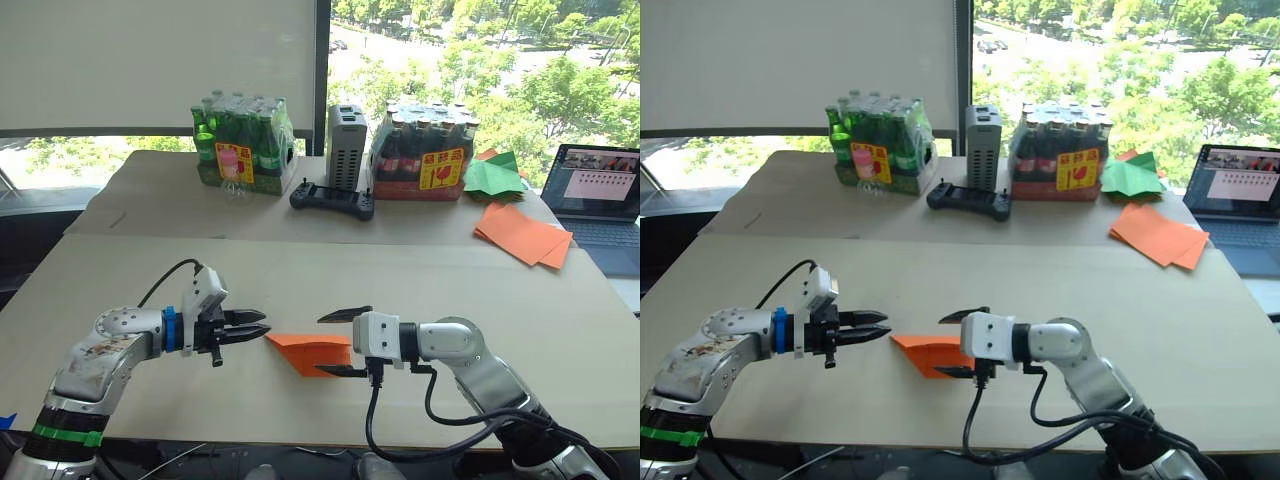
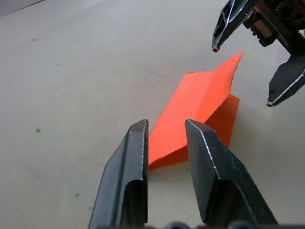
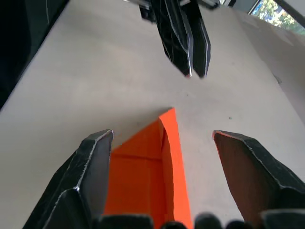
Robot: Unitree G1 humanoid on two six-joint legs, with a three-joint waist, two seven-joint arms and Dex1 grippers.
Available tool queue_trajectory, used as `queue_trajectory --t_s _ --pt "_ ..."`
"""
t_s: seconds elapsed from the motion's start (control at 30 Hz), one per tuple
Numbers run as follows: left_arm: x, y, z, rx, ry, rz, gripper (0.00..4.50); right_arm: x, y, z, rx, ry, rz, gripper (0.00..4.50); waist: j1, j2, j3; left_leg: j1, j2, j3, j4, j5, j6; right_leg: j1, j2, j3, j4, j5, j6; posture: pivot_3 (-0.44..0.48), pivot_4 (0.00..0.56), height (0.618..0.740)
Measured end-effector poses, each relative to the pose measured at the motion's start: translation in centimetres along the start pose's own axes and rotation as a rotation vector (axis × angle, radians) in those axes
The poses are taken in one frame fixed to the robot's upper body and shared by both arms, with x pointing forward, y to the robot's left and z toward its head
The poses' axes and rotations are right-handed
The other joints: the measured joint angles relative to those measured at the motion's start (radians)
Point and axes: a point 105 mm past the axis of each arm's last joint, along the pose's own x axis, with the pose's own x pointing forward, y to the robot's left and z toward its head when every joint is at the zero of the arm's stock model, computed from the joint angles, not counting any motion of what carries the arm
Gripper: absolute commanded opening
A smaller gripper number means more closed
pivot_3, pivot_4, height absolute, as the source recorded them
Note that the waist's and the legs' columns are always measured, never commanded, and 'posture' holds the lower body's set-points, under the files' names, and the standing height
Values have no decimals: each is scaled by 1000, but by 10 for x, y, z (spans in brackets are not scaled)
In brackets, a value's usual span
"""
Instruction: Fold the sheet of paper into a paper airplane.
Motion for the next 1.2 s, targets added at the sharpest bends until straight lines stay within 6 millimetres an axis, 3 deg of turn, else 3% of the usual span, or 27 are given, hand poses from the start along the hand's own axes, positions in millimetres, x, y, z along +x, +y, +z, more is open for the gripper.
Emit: queue_trajectory --t_s 0.23,0.47,0.67,0.87,1.17,1.2 --pt "27 3 -23 88 101 -83 29 -5 -2 0 101 24 -87 3656 -4 0 0 0 0 0 -1 0 0 -1 0 0 0 0 0 0 150 733" --pt "36 6 -42 170 183 -129 29 -9 4 5 129 33 -116 3656 -4 0 0 0 0 0 0 0 0 0 0 0 0 0 0 0 150 733" --pt "45 4 -40 238 179 -163 29 -13 7 3 116 62 -107 3656 -1 0 0 0 -1 0 0 0 0 0 0 0 0 0 0 0 150 733" --pt "51 1 -39 260 169 -179 29 -13 23 -15 63 152 -42 3656 -1 0 0 0 -1 0 0 0 0 1 0 0 0 -1 1 0 150 733" --pt "52 -2 -39 287 178 -190 29 -15 21 -30 38 184 -38 3656 -2 0 0 0 -1 0 0 0 0 1 0 0 0 -1 1 0 150 733" --pt "52 -3 -39 288 178 -191 7 -15 21 -32 35 191 -38 3410 -2 0 0 0 -1 0 0 0 0 1 0 0 0 -1 1 0 150 733"
